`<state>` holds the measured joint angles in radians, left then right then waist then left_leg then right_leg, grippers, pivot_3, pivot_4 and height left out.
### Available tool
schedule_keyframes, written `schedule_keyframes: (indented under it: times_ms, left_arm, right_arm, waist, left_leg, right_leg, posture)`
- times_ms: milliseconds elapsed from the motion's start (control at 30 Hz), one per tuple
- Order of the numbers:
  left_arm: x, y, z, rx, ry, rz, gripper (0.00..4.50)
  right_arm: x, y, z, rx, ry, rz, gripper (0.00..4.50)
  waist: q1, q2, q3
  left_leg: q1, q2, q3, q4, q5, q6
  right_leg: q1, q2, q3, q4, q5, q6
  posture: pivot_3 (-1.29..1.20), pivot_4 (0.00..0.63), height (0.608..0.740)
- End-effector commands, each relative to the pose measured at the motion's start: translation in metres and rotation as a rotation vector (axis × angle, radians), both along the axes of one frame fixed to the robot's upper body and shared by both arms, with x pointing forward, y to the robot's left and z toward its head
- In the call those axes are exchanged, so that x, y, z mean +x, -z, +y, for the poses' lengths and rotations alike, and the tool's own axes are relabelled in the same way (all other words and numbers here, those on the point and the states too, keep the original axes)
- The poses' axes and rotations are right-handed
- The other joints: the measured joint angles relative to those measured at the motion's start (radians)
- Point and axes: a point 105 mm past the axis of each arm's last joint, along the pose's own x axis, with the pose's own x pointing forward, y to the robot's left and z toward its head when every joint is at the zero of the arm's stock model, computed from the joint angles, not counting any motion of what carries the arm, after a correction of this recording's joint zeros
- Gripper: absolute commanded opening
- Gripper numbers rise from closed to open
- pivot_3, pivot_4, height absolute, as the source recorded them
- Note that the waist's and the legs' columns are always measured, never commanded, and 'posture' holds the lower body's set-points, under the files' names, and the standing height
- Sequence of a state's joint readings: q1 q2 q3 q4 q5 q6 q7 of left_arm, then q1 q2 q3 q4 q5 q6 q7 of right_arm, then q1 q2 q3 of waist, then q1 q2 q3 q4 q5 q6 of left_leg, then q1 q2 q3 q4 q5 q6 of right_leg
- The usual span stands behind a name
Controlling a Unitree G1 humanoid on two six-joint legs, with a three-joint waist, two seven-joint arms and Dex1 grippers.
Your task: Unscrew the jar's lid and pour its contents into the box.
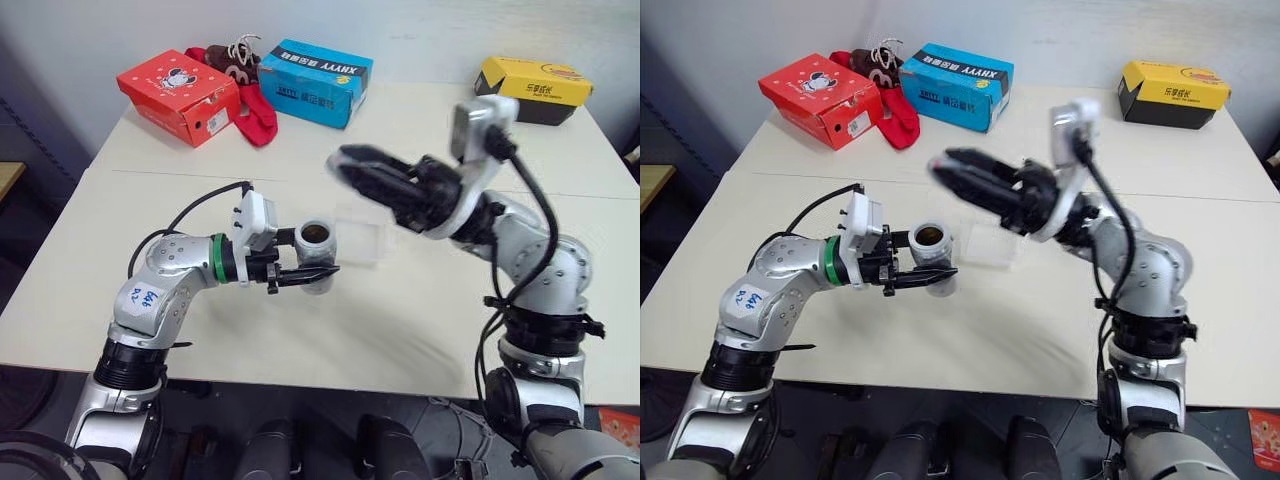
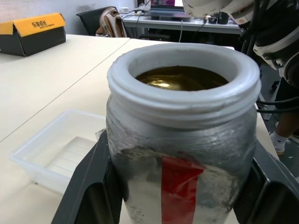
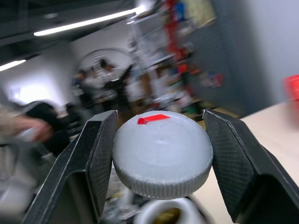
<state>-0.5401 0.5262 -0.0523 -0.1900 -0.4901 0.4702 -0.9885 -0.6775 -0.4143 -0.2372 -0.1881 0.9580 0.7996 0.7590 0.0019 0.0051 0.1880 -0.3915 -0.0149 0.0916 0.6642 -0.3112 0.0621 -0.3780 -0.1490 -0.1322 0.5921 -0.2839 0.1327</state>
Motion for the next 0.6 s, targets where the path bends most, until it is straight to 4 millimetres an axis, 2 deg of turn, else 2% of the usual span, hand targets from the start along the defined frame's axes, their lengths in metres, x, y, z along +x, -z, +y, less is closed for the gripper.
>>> schedule_keyframes:
  times_ms: [33,167,233,333,400,533,600]
  left_arm:
    - [-0.002,-0.015,0.012,-0.037,-0.001,-0.055,2.38]
    - [0.004,-0.015,0.024,-0.03,-0.029,-0.046,2.38]
    - [0.01,-0.015,0.029,-0.022,-0.046,-0.041,2.38]
    - [0.018,-0.017,0.032,-0.028,-0.065,-0.039,2.38]
    - [0.022,-0.019,0.032,-0.033,-0.071,-0.037,2.38]
    - [0.028,-0.022,0.031,-0.022,-0.078,-0.056,2.38]
    - [0.032,-0.026,0.03,-0.025,-0.081,-0.07,2.38]
  right_arm:
    - [0.024,0.025,-0.059,-0.103,0.339,-0.083,2.49]
    - [0.04,0.078,-0.137,-0.27,0.657,-0.117,2.49]
    - [0.042,0.11,-0.165,-0.387,0.753,-0.109,2.49]
    - [0.041,0.139,-0.184,-0.475,0.813,-0.097,2.49]
    - [0.041,0.152,-0.194,-0.487,0.853,-0.072,2.49]
    - [0.038,0.162,-0.202,-0.412,0.868,0.002,2.49]
    - [0.034,0.163,-0.203,-0.397,0.851,0.023,3.21]
  waist:
    - [0.001,0.0,0.0]
    - [-0.003,0.0,0.0]
    - [-0.004,0.0,0.0]
    - [-0.008,0.0,0.0]
    - [-0.01,0.001,0.001]
    - [-0.01,0.001,0.001]
    - [-0.008,0.001,0.001]
  left_leg:
    - [0.0,0.0,0.0,0.0,0.0,0.0]
    - [0.0,-0.001,0.003,-0.001,0.0,0.001]
    - [0.001,-0.001,0.004,-0.001,0.0,0.001]
    - [0.002,0.0,0.005,0.0,0.001,0.001]
    - [0.002,0.001,0.005,0.0,0.001,0.001]
    - [0.003,0.001,0.004,0.0,0.003,0.0]
    - [0.003,0.001,0.004,0.0,0.003,0.0]
  right_leg:
    - [0.0,0.0,0.0,0.0,0.0,0.0]
    - [0.0,0.0,0.001,0.0,0.0,0.0]
    - [0.0,0.0,0.001,0.0,0.0,0.0]
    - [0.001,0.001,0.002,0.0,0.0,0.001]
    - [0.001,0.001,0.002,0.0,0.0,0.001]
    - [0.002,0.001,0.002,0.001,0.0,0.001]
    - [0.002,0.001,0.002,0.001,0.0,0.001]
  posture:
    - [0.0,0.15,0.74]
    - [0.0,0.15,0.74]
    - [0.0,0.15,0.74]
    - [0.0,0.15,0.74]
    - [0.0,0.15,0.74]
    - [0.0,0.15,0.74]
    - [0.0,0.15,0.74]
